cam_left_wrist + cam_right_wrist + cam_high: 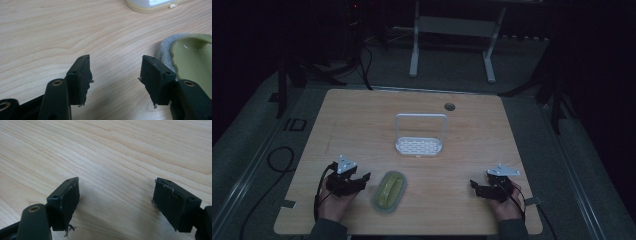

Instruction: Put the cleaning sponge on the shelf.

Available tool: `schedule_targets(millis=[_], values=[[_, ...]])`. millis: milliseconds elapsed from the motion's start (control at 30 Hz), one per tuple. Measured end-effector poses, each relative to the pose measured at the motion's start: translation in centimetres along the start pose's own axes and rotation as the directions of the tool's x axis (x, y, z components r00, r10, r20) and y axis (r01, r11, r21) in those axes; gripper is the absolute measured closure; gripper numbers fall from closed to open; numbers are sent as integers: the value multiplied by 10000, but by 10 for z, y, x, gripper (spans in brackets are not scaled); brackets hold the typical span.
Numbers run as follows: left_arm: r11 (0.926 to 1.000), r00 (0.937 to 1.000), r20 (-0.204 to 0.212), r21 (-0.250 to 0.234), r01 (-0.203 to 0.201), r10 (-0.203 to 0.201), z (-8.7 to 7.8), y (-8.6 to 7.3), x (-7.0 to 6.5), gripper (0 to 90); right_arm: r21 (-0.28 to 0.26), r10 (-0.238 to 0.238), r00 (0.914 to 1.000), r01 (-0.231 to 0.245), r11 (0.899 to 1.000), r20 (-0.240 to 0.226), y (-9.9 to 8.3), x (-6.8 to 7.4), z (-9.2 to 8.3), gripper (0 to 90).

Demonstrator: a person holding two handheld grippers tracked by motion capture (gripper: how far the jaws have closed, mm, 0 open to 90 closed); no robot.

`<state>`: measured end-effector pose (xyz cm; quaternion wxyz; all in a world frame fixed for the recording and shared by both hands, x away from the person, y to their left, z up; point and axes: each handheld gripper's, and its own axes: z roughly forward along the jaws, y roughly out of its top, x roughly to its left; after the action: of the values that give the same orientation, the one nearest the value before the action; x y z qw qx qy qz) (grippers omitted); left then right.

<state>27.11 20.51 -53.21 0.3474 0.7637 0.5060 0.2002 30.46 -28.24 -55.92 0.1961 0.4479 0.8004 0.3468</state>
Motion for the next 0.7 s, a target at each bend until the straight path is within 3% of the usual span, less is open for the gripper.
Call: schedule_targets(millis=[333, 467, 700], values=[[9997, 9995, 227, -103, 213, -211, -12, 6, -1, 438, 0, -4, 10000, 4, 10000, 1, 0, 0, 0, 209], [10000, 9982, 605, -86, 5, 0, -16, 11, -5, 443, -1, -10, 10000, 10, 10000, 1, 0, 0, 0, 208], [9995, 9971, 686, -44, -324, 326, -22, 17, -15, 471, 8, -8, 10000, 8, 10000, 4, 0, 0, 0, 209]])
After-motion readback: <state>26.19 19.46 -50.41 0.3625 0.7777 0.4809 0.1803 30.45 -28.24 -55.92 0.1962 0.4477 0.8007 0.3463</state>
